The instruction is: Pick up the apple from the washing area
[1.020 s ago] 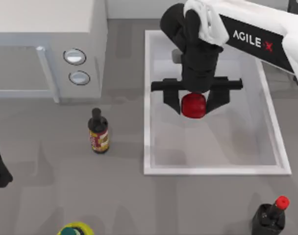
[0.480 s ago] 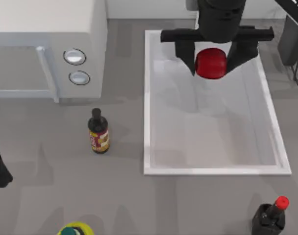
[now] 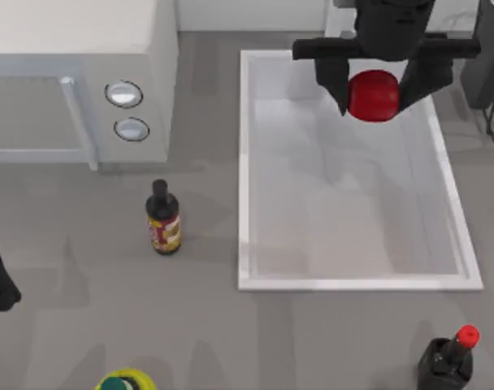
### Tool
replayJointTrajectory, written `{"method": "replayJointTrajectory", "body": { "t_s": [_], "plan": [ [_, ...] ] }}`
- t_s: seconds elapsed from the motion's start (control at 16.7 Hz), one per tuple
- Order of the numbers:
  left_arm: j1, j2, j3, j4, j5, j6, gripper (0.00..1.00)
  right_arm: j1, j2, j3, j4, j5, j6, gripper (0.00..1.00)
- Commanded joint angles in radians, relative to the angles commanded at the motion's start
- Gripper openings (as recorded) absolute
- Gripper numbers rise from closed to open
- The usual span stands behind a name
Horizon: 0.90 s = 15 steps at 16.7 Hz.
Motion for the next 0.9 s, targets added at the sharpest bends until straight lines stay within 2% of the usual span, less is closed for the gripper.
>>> {"method": "replayJointTrajectory", "body": {
  "t_s": [0.54,0.72,0.9],
  "plan": [
    [0.000,0.000,0.000,0.000,0.000,0.000,1.00,-0.394,-0.309,-0.568,0.195,-0.019,-0.391,0.00],
    [0.000,0.000,0.000,0.000,0.000,0.000,1.00,-0.484,-0.376,-0.669,0.237,-0.024,-0.480,0.00],
    [0.000,0.000,0.000,0.000,0.000,0.000,1.00,-0.498,-0.387,-0.684,0.243,-0.024,-0.494,0.00]
  ]
}}
